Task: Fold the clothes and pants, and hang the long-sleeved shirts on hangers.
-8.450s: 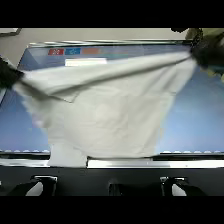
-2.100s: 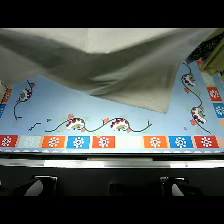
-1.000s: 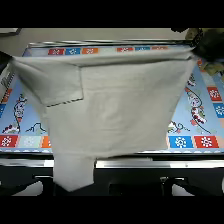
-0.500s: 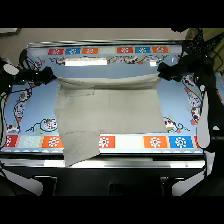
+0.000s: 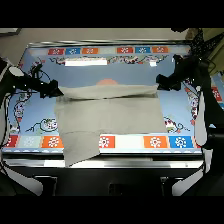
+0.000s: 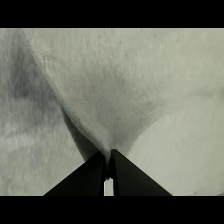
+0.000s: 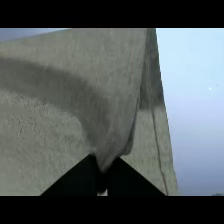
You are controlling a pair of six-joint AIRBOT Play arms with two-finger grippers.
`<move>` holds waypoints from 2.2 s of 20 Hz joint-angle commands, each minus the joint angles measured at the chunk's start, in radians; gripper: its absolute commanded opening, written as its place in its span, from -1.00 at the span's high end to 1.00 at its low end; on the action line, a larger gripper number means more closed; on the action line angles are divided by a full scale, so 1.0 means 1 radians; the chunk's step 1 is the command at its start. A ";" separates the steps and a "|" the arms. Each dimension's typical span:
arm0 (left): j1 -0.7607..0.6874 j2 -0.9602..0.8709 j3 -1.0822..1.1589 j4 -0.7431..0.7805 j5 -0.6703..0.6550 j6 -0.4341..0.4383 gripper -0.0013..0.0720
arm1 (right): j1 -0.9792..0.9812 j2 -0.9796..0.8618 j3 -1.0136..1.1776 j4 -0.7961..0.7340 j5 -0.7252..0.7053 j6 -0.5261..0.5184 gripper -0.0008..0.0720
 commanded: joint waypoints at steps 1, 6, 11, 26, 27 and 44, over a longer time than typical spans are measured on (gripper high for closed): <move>0.000 -0.001 0.000 0.188 -0.118 -0.060 0.92 | 0.000 -0.002 0.000 -0.053 -0.109 0.000 0.89; 0.000 -0.003 0.000 0.335 -0.024 -0.059 0.91 | 0.000 -0.009 0.000 -0.094 -0.100 0.000 0.89; -0.029 -0.012 0.000 0.335 0.055 -0.060 0.92 | 0.003 -0.063 0.000 -0.090 -0.124 -0.001 0.89; -0.086 -0.033 -0.005 0.346 -0.091 -0.151 0.90 | 0.003 -0.122 -0.003 -0.128 -0.218 -0.001 0.43; -0.090 -0.033 -0.004 0.346 -0.090 -0.151 0.87 | 0.002 -0.125 -0.003 -0.129 -0.216 -0.001 0.43; 0.269 0.708 -0.853 0.117 0.020 -0.058 -0.42 | -0.249 0.419 -0.526 0.145 -0.005 -0.189 -0.09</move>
